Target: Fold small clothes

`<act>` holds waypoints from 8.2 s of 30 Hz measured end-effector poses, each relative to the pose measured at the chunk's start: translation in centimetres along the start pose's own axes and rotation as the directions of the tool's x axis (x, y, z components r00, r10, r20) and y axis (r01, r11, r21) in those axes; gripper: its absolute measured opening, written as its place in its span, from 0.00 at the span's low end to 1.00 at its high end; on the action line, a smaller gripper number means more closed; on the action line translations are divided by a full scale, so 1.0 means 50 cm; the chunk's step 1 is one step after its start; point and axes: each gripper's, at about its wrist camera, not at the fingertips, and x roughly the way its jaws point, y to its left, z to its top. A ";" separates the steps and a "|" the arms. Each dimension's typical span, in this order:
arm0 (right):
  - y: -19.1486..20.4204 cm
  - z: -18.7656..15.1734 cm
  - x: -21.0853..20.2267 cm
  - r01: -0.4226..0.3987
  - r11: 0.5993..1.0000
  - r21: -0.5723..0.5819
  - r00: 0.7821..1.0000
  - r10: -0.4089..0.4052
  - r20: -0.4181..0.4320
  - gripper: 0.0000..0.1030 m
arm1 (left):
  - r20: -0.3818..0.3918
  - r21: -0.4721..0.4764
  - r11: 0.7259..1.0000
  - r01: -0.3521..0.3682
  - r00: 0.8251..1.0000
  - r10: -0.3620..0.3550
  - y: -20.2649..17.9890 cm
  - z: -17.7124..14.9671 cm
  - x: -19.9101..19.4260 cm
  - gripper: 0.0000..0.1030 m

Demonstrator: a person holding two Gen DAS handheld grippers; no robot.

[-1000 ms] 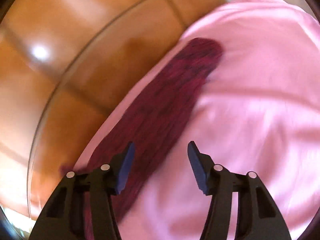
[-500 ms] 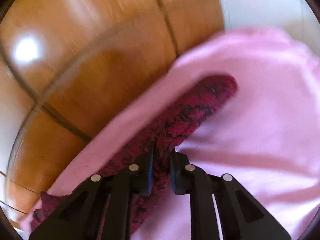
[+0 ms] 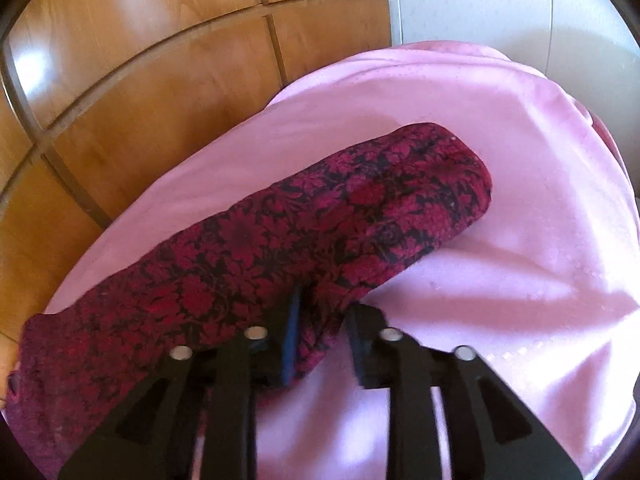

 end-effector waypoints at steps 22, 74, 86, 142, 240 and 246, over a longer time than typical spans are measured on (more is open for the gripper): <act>0.091 -0.419 -0.283 -0.627 0.719 -0.302 0.754 0.462 -0.467 0.39 | -0.101 -0.093 0.996 0.007 0.995 -0.016 0.127 -0.207 -0.250 0.34; 0.132 -0.634 -0.425 -0.485 0.367 -0.794 0.868 0.315 -0.384 0.74 | -0.116 0.076 0.992 0.103 0.989 -0.094 0.067 -0.236 -0.335 0.24; 0.025 -0.301 -0.256 -0.590 0.796 -0.135 0.790 0.534 -0.303 0.49 | -0.008 0.109 0.990 0.091 0.996 -0.091 -0.052 -0.084 -0.170 0.35; 0.506 -0.420 -0.319 -0.703 0.453 -0.549 0.697 0.592 -0.405 0.71 | -0.027 -0.349 0.899 0.264 0.956 -0.291 0.066 0.172 0.012 0.62; 0.570 -0.305 -0.033 -0.357 0.759 -0.545 0.932 0.332 -0.148 0.88 | 0.132 -0.782 0.619 -0.071 0.952 0.276 0.703 0.070 -0.224 0.20; 0.570 -0.306 -0.033 -0.356 0.758 -0.546 0.932 0.331 -0.148 0.88 | 0.111 -0.828 0.555 -0.080 0.947 0.301 0.770 0.096 -0.210 0.20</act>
